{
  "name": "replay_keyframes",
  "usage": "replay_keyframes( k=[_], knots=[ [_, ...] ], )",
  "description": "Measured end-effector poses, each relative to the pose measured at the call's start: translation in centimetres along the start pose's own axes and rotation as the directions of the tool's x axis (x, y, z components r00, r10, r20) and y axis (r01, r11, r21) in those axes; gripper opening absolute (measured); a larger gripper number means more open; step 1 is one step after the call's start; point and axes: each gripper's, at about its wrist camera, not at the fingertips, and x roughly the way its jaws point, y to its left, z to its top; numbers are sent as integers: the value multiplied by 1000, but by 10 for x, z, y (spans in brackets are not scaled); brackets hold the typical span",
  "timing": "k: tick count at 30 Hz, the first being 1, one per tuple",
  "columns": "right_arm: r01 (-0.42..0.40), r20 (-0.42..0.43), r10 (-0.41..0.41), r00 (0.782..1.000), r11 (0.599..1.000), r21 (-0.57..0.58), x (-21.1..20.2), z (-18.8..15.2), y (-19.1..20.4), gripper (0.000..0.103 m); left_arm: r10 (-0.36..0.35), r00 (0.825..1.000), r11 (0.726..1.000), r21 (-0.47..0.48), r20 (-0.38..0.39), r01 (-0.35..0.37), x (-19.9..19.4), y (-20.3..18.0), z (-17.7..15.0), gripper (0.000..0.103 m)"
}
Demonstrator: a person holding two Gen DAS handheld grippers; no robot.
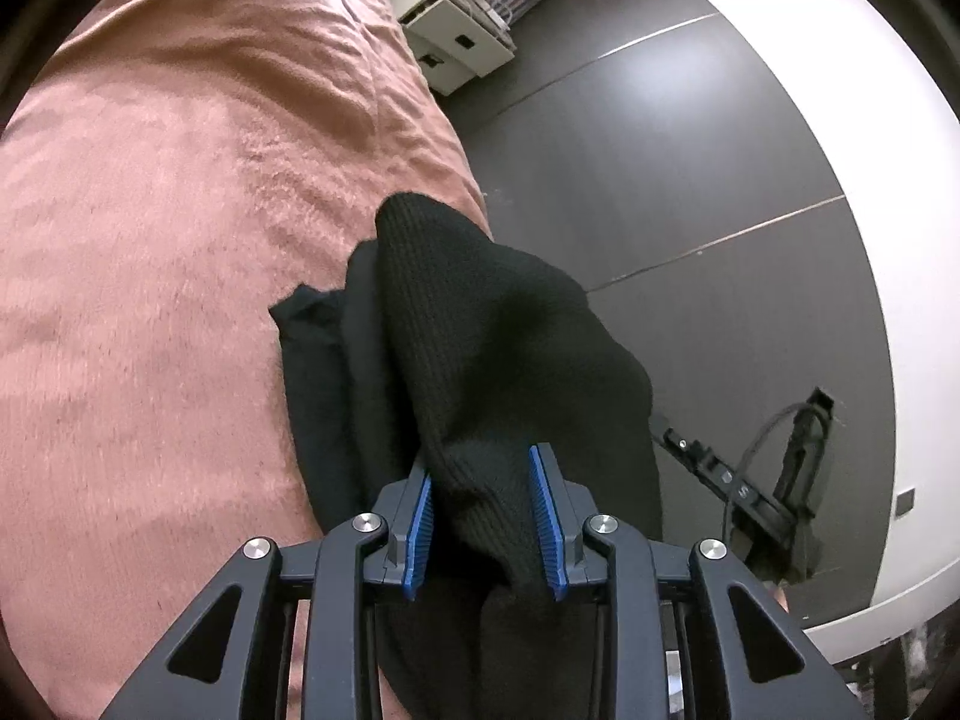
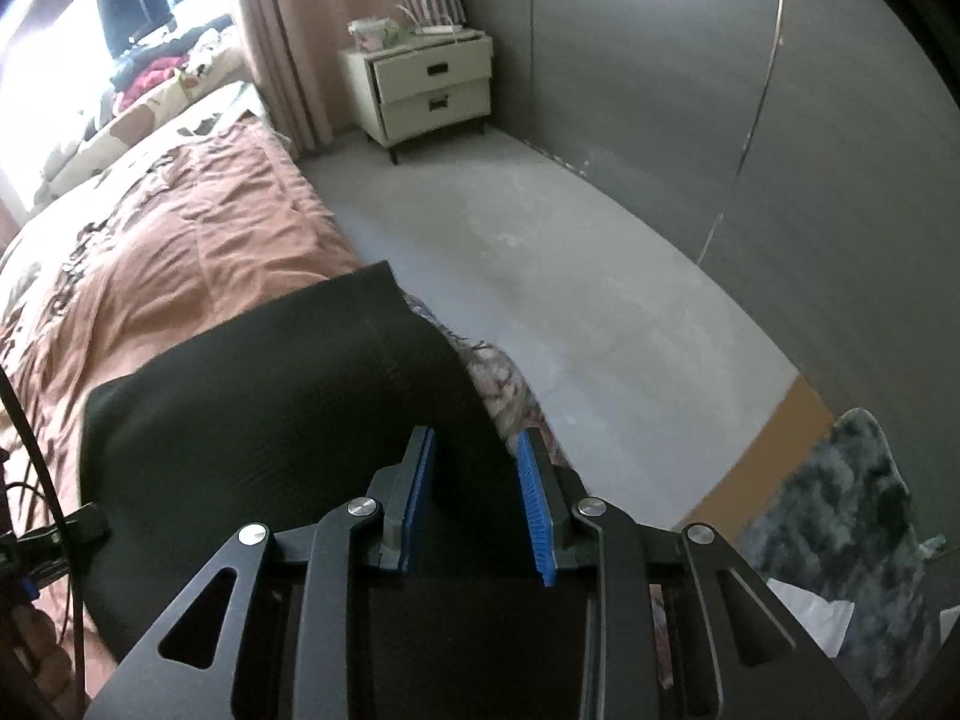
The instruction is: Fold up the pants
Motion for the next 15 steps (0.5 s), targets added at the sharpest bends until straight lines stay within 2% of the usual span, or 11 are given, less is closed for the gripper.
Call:
replay_keyframes(
  k=[3,9,15],
  knots=[
    [-44,13,45,999,998,-40,-9,-14,20,26,-17,1000,1000,-6,-1,17,-2,-2,-8,39],
    [-102,12,104,995,989,-105,-35,-70,23,26,-54,998,999,2,-41,54,-1,-6,-42,40],
    [-161,17,163,986,982,-96,-75,-112,-6,26,-30,995,999,37,-97,33,-1,-12,-74,37]
  ],
)
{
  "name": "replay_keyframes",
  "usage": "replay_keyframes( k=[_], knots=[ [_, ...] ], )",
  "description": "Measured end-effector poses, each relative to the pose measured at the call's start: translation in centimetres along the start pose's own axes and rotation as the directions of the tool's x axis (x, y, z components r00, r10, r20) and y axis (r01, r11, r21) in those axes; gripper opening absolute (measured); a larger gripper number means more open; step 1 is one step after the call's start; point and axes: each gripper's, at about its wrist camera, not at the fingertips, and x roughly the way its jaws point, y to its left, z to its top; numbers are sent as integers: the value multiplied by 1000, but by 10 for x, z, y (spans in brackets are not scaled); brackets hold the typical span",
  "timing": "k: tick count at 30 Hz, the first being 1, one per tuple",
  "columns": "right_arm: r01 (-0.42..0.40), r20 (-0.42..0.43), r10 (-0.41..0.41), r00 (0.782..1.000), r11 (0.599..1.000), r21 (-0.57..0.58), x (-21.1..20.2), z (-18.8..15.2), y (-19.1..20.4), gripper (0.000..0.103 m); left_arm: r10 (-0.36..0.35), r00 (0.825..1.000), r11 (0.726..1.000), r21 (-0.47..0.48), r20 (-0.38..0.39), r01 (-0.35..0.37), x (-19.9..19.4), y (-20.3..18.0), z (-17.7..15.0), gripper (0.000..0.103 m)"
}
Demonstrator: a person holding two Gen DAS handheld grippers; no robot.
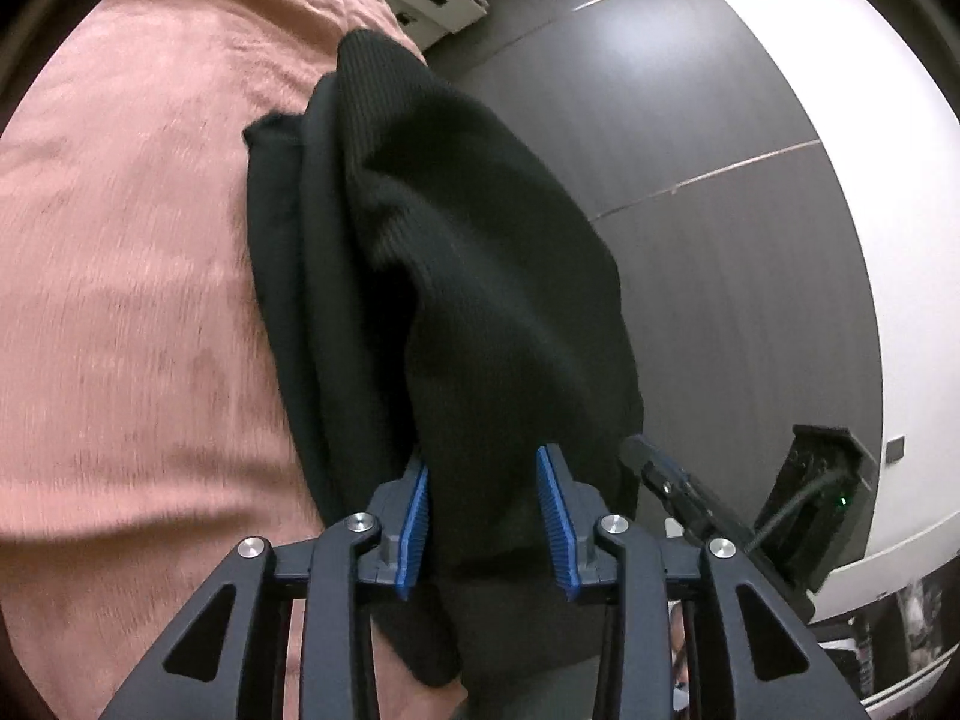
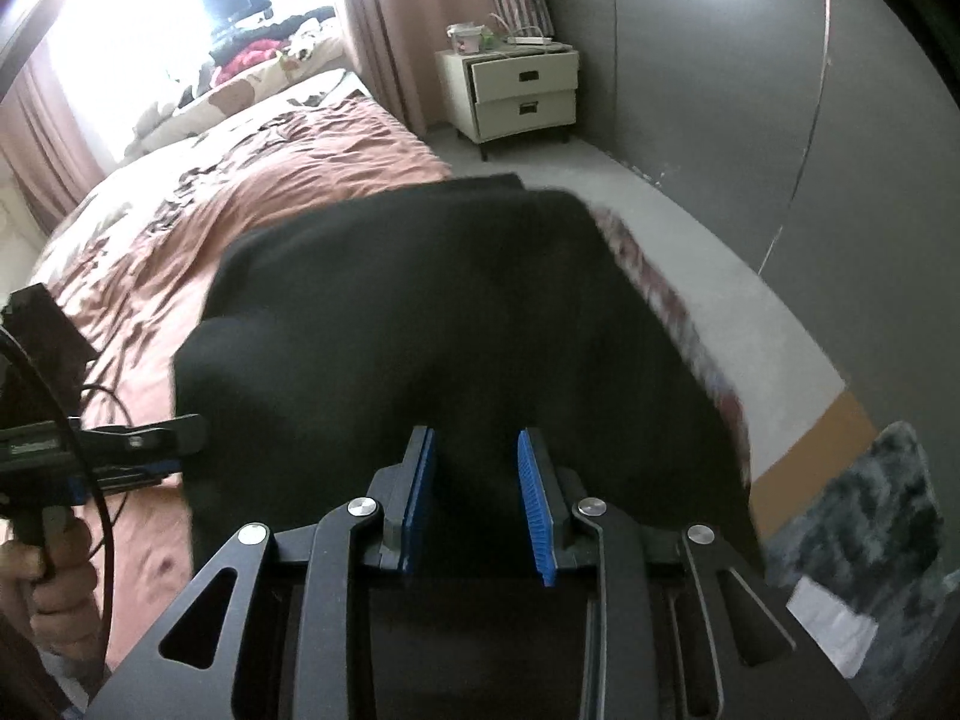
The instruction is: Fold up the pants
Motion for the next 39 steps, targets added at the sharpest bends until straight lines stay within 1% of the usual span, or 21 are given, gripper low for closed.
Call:
replay_keyframes(
  k=[7,9,12,13,16,22,23,24,25,26,27,28,29,30,31,33,34,35,36,38,39],
  knots=[
    [-7,-28,7,1000,1000,7,-30,-43,-10,26,-6,997,1000,-15,-74,5,5,0,-34,36],
    [-5,-48,6,999,1000,19,-36,-53,-10,26,-15,993,1000,-26,-117,12,9,0,-43,30],
    [8,-85,-4,996,999,37,-44,-61,-10,26,10,988,1000,0,-152,-10,7,-3,-52,29],
    [7,-87,-4,996,999,41,-48,-59,-10,26,20,987,1000,14,-159,-18,3,-6,-57,29],
    [5,-76,0,997,998,60,-69,-57,-6,26,41,987,998,49,-153,-34,-12,-13,-63,29],
    [23,-30,-21,999,996,83,-113,-59,13,26,91,990,989,123,-110,-78,-60,-31,-71,30],
    [28,-23,-26,999,996,86,-121,-59,17,31,99,990,987,136,-101,-85,-70,-34,-72,34],
    [35,-11,-34,999,995,91,-131,-61,21,42,105,990,985,149,-94,-91,-81,-37,-74,41],
    [34,1,-35,999,995,93,-139,-62,25,48,112,990,983,157,-86,-97,-92,-39,-76,45],
    [30,14,-32,999,995,92,-146,-66,33,58,113,991,982,162,-77,-100,-100,-43,-79,51],
    [27,27,-30,999,996,91,-154,-66,38,63,117,991,980,170,-61,-105,-113,-45,-81,55],
    [25,37,-29,999,996,90,-162,-66,44,65,121,991,978,177,-50,-111,-117,-52,-87,56],
    [24,43,-28,999,996,90,-169,-68,51,70,130,991,976,183,-36,-121,-129,-53,-92,61],
    [23,50,-27,998,996,89,-173,-73,56,75,135,991,974,186,-24,-128,-138,-55,-92,68],
    [19,62,-24,998,996,87,-181,-73,62,78,137,990,973,190,-10,-133,-152,-53,-96,72],
    [17,82,-24,996,996,85,-192,-81,72,85,144,989,968,202,31,-148,-179,-58,-104,85],
    [16,88,-23,996,996,84,-195,-83,75,86,149,987,966,206,54,-157,-189,-62,-105,88],
    [16,95,-24,995,996,84,-203,-88,78,89,155,985,965,204,74,-167,-202,-62,-105,92],
    [20,99,-28,995,996,82,-209,-89,84,95,155,984,965,200,88,-170,-213,-64,-106,94],
    [25,110,-32,993,998,65,-216,-93,92,103,148,981,965,198,123,-170,-237,-66,-108,97],
    [23,114,-30,993,998,55,-221,-94,98,103,148,979,964,200,141,-175,-247,-67,-109,101]
  ],
)
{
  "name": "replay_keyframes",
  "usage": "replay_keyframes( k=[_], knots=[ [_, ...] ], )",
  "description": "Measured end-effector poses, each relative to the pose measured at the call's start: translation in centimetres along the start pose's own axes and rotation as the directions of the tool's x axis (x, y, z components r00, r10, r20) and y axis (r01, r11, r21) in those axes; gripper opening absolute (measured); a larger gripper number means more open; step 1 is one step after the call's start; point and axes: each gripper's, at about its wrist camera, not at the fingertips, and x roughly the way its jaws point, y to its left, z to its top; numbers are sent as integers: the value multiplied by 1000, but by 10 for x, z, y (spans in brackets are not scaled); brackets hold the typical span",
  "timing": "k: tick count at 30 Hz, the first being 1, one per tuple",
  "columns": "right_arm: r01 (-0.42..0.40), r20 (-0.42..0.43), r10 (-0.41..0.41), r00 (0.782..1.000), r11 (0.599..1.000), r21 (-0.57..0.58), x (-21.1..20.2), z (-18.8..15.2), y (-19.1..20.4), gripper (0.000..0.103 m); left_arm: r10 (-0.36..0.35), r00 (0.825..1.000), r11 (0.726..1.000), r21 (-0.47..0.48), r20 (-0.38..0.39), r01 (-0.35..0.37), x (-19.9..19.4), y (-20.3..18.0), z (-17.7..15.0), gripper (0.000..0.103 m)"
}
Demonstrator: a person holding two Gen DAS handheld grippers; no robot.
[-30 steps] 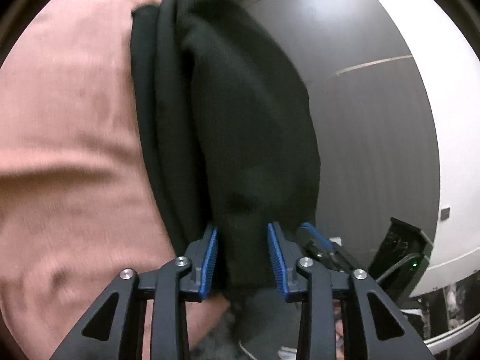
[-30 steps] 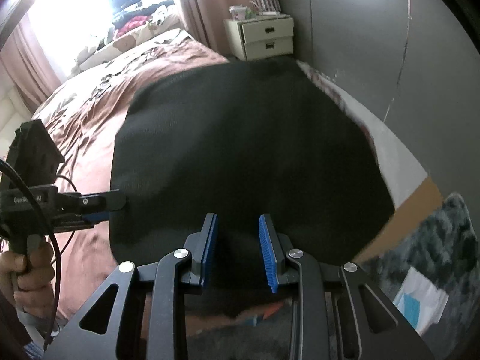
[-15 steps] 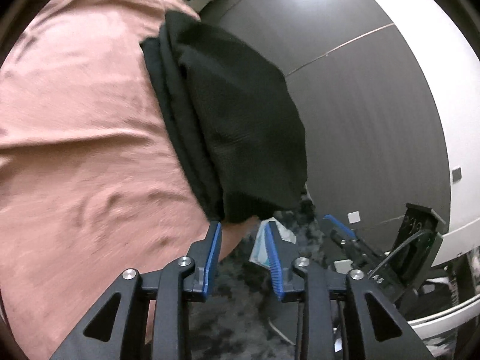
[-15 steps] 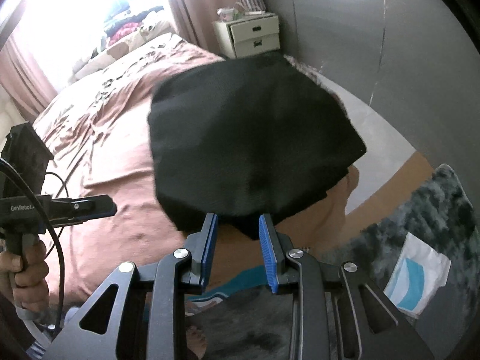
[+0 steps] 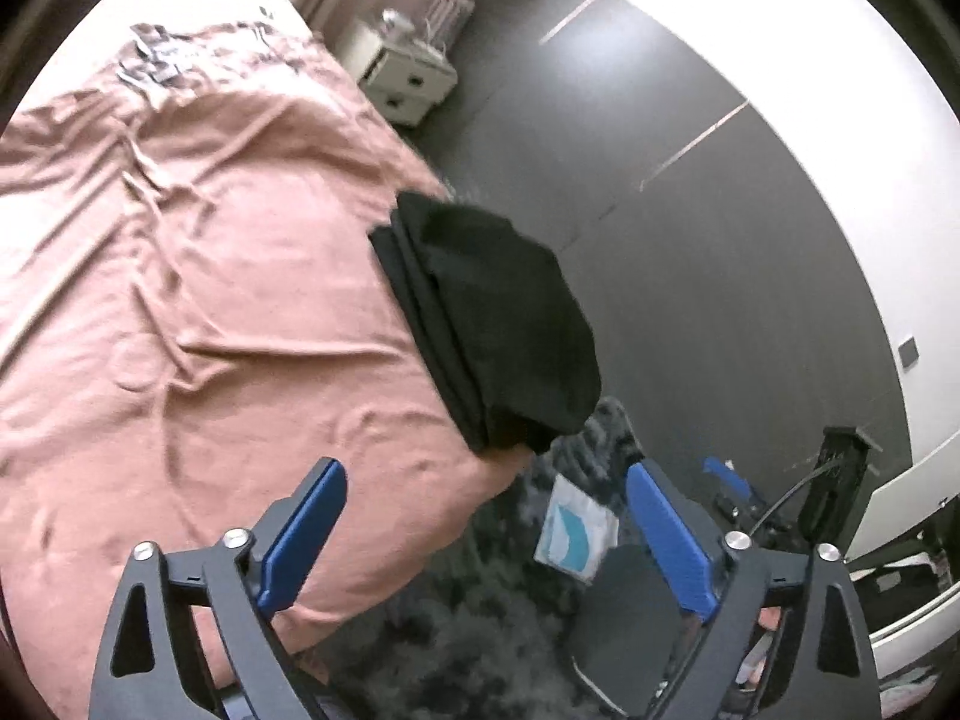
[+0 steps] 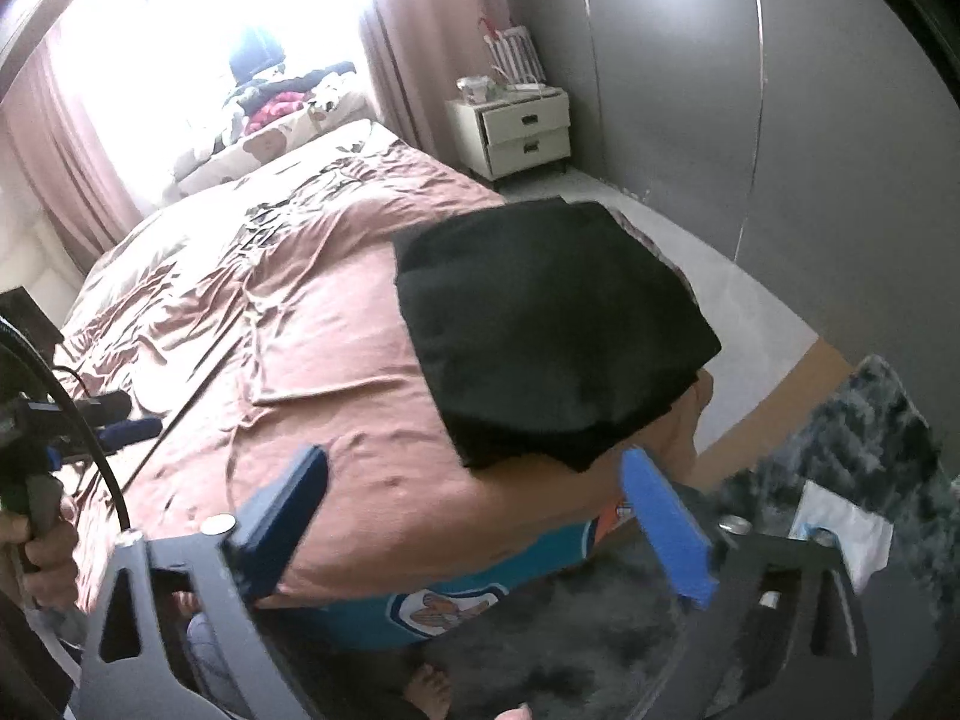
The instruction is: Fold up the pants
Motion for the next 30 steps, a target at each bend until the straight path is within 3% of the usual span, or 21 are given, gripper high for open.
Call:
replay_keyframes(
  k=[7,17,23,30],
  knots=[
    [-10,38,11,999,999,-41,-34,-7,28,103,50,994,998,29,99,-53,-66,1,-4,103],
    [-38,90,47,995,995,-95,-72,-22,65,103,100,980,987,111,174,-120,-139,3,-30,103],
    [-57,111,70,991,991,-117,-90,-34,84,103,152,962,966,174,227,-193,-176,4,-52,103],
    [-64,136,83,987,988,-139,-107,-51,106,103,196,926,939,210,322,-272,-216,5,-77,103]
  ],
)
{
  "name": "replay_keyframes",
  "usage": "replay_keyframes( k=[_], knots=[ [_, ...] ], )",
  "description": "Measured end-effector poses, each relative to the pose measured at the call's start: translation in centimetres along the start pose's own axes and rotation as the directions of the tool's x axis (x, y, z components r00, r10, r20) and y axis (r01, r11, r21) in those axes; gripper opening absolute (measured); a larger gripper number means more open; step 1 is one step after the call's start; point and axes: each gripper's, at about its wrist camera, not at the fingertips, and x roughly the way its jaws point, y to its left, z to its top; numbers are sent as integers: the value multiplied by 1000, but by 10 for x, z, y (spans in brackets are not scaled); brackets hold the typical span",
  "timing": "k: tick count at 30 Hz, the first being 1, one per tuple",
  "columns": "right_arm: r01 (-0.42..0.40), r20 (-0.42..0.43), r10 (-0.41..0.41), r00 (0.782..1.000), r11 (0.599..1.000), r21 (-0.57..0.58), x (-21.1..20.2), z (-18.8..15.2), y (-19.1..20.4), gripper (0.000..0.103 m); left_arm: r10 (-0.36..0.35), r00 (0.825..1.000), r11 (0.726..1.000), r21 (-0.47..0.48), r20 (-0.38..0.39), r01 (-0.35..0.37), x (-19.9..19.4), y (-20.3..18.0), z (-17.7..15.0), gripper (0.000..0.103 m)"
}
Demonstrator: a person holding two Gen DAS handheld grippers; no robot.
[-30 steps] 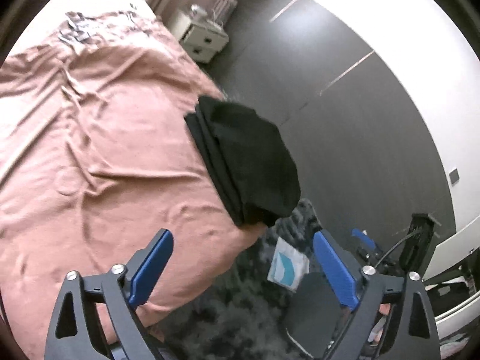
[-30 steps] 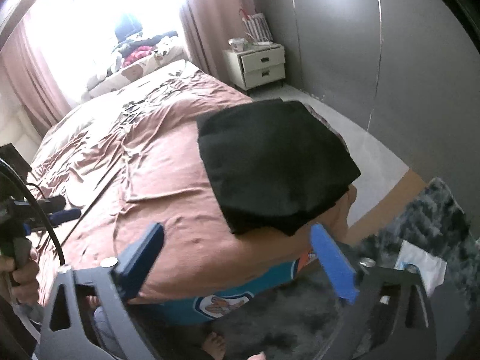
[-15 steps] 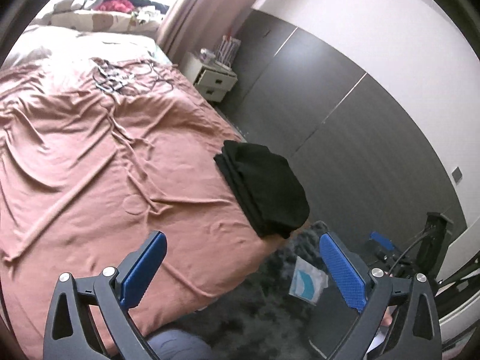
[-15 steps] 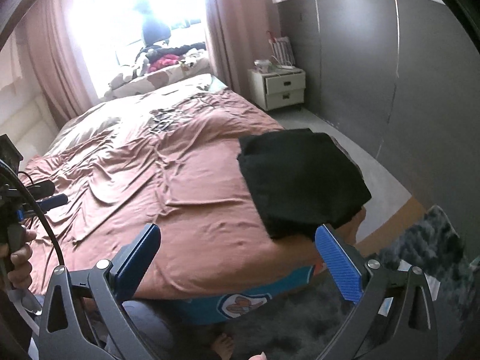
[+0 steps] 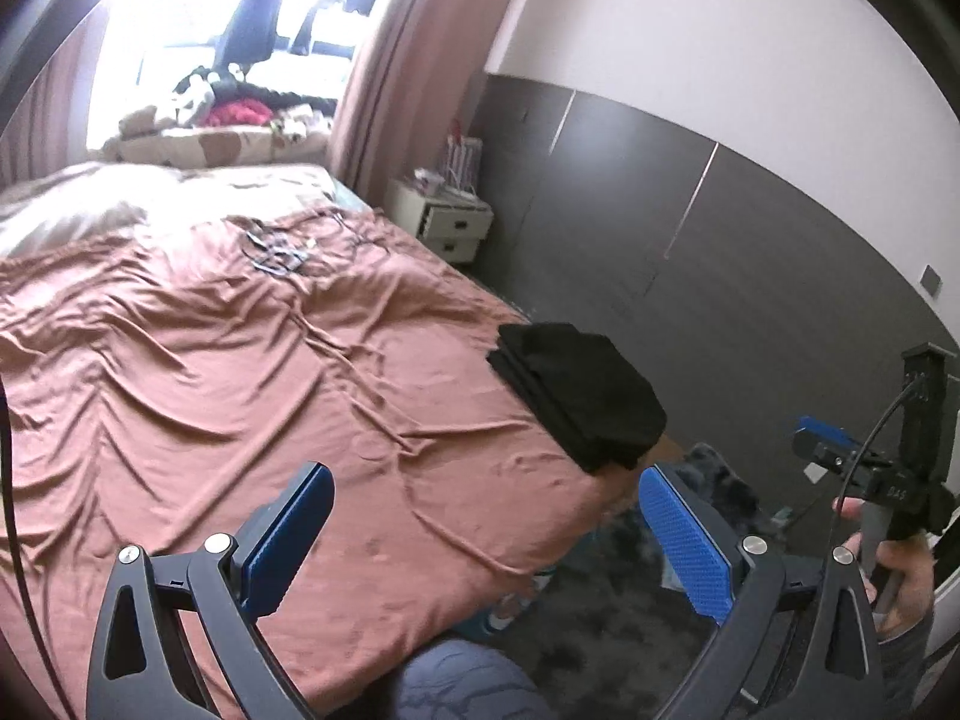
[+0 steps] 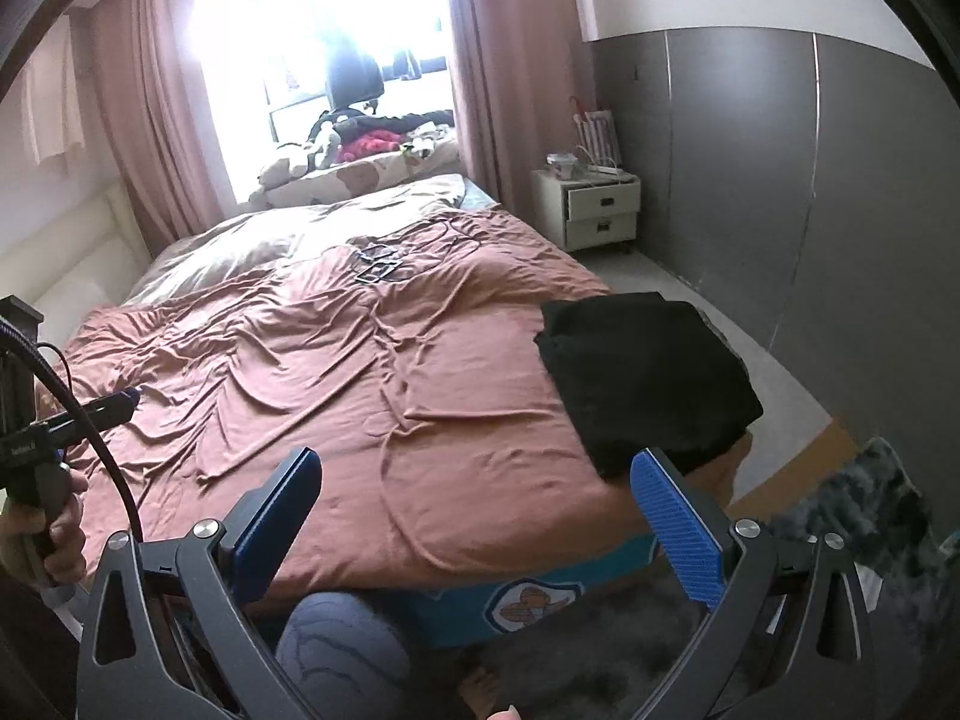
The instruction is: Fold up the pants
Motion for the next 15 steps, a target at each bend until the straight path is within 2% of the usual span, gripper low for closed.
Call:
replay_keyframes(
  k=[11,15],
  knots=[
    [-15,36,15,999,1000,-15,-11,-34,31,103,122,990,987,95,76,-129,-51,6,-33,103],
    [23,39,-23,999,1000,-9,-8,-52,42,103,161,982,979,109,102,-171,-64,9,-51,103]
  ],
)
